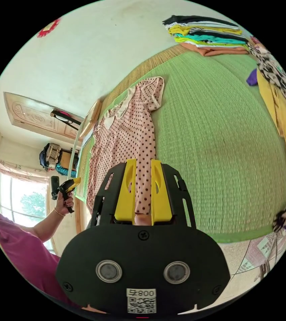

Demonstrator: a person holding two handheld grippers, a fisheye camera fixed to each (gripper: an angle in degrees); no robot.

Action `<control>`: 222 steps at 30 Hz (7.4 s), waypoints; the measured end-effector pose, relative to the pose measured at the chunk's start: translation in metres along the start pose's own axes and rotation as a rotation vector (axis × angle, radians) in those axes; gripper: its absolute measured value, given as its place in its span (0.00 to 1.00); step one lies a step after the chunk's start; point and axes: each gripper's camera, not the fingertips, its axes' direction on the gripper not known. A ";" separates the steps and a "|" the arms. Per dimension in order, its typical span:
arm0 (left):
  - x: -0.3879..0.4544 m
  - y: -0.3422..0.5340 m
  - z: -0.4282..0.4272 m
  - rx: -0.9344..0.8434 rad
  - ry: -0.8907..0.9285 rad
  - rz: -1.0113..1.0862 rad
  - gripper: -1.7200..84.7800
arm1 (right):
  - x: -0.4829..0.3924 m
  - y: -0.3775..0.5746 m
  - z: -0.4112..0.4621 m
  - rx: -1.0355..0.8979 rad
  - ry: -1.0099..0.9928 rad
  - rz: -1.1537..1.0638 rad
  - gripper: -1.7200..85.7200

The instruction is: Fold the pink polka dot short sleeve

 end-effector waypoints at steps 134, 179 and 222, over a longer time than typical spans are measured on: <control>-0.117 -0.275 0.338 -0.185 -0.090 0.424 0.03 | 0.139 -0.232 0.147 0.095 -0.447 -0.017 0.02; -0.121 -0.121 -0.246 0.583 -0.175 -0.222 0.03 | -0.493 -0.315 0.676 -0.403 0.280 -1.024 0.11; 0.074 -0.164 -0.067 0.229 -0.372 0.083 0.04 | -0.388 -0.428 0.661 -0.338 -0.088 -0.736 0.03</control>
